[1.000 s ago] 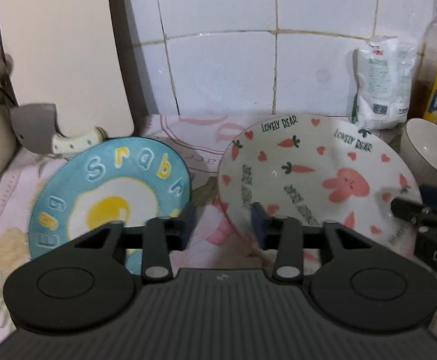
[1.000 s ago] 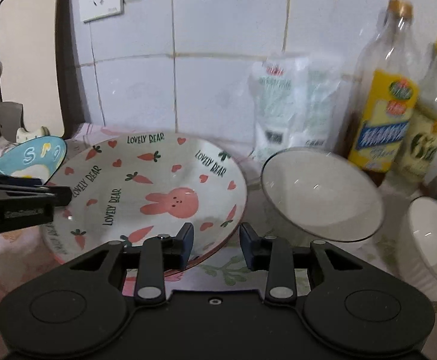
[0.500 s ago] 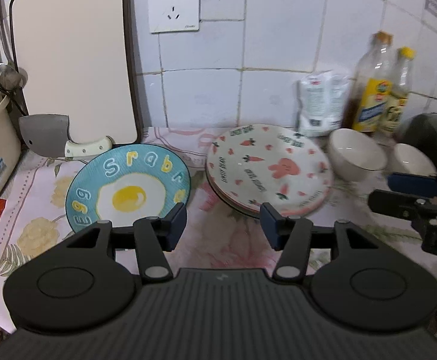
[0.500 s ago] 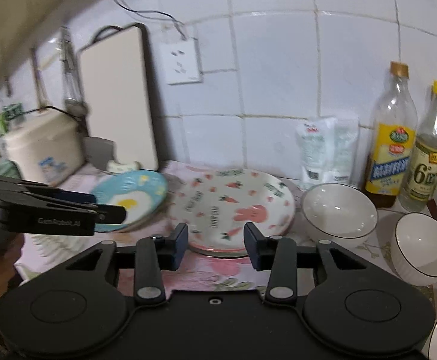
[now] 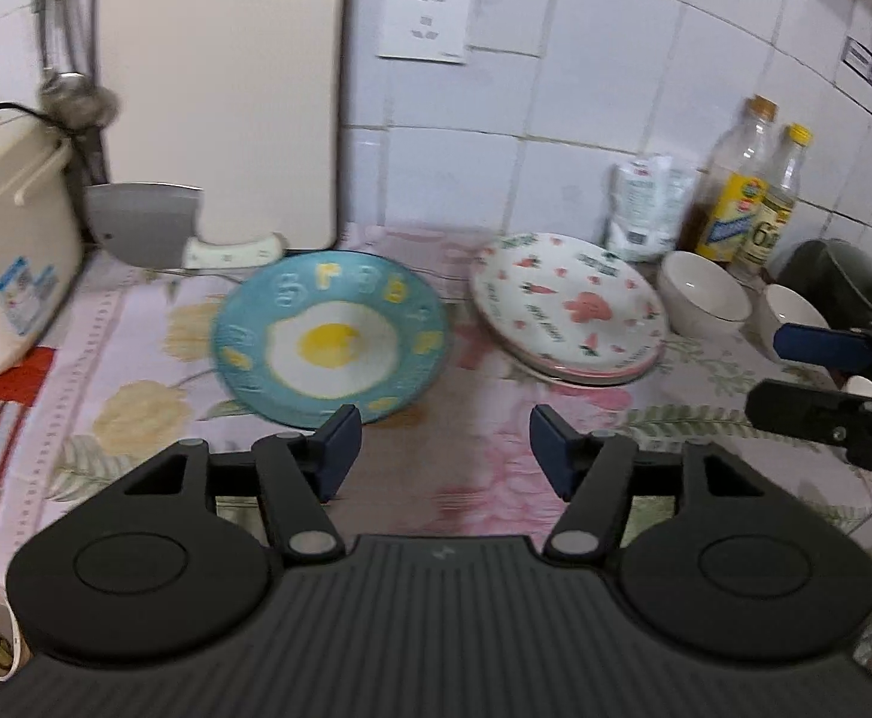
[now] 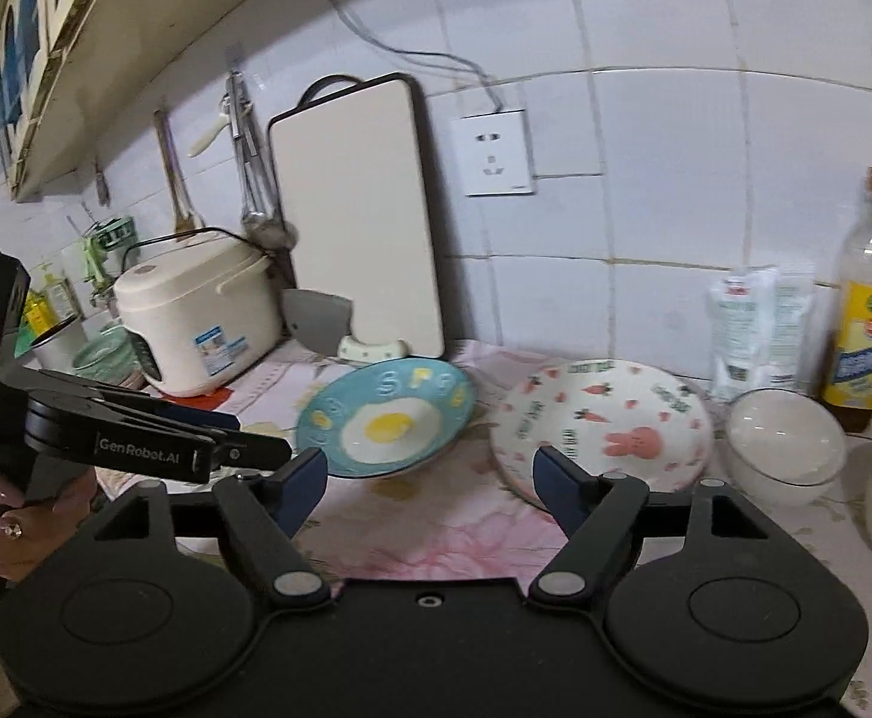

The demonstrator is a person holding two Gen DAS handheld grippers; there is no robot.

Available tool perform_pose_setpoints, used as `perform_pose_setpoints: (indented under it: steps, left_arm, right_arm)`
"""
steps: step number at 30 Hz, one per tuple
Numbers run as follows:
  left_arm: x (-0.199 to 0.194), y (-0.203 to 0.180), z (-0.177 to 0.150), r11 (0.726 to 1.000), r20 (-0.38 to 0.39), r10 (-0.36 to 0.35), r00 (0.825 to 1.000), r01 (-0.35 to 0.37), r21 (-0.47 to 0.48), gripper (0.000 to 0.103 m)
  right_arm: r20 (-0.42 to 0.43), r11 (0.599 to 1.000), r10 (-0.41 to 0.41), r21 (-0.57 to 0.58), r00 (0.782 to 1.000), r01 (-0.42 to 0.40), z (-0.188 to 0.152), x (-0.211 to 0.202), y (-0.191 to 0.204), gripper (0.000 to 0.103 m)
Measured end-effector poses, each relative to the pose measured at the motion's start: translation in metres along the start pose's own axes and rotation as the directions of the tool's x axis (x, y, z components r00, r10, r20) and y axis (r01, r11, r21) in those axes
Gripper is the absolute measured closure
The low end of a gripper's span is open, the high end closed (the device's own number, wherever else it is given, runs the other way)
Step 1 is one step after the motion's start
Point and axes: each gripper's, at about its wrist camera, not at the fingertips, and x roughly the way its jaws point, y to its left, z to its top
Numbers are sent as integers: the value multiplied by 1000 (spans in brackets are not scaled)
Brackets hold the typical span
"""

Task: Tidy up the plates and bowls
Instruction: 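Move both grippers to the blue egg plate and grasp its rim, then lift the blue egg plate and lower it onto the bunny plate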

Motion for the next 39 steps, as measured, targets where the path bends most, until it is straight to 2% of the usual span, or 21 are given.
perform_pose_setpoints:
  steps: [5,11,14,17,19,22,25,27,30,36,38,39]
  left_arm:
    - [-3,38,-5,999,31,32,999,-31,-22,33]
    - [14,77,-12,998,67,56,996,-54,-34,33]
    - [27,91,-17,998,77,50,996,-47,-41,33]
    - [40,103,-20,998,96,38,995,-34,-48,33]
    - [51,109,-20,997,107,52,993,-45,-64,33]
    - [66,116,-20,996,127,61,990,-52,-72,33]
    - [81,121,-21,995,132,76,988,-68,-70,33]
    - [93,123,-22,994,117,80,990,-71,-77,33]
    - [105,126,-21,996,138,56,989,-45,-83,33]
    - [126,120,-13,986,141,164,976,-161,-36,33]
    - [132,121,-12,985,126,171,977,-168,-38,34]
    - [136,123,-12,985,113,168,979,-163,-52,35]
  right_arm:
    - [-7,999,42,4,999,-42,0,26,17,20]
    - [-21,993,88,86,996,-86,-10,72,23,19]
    - [-25,992,75,105,997,-72,-17,98,26,19]
    - [36,990,86,111,996,-89,-21,112,30,20]
    - [46,993,65,98,997,-69,-22,123,36,20]
    - [-6,990,91,108,996,-90,-22,144,38,20]
    - [-52,989,66,140,996,-58,-27,165,35,20]
    - [-82,983,58,181,995,-42,-30,177,29,23]
    - [-108,967,62,251,992,-33,-33,196,18,25]
    - [-139,961,22,276,990,18,-31,224,10,29]
    - [-134,953,30,303,990,12,-31,228,7,33]
    - [-132,950,29,312,991,14,-31,231,6,39]
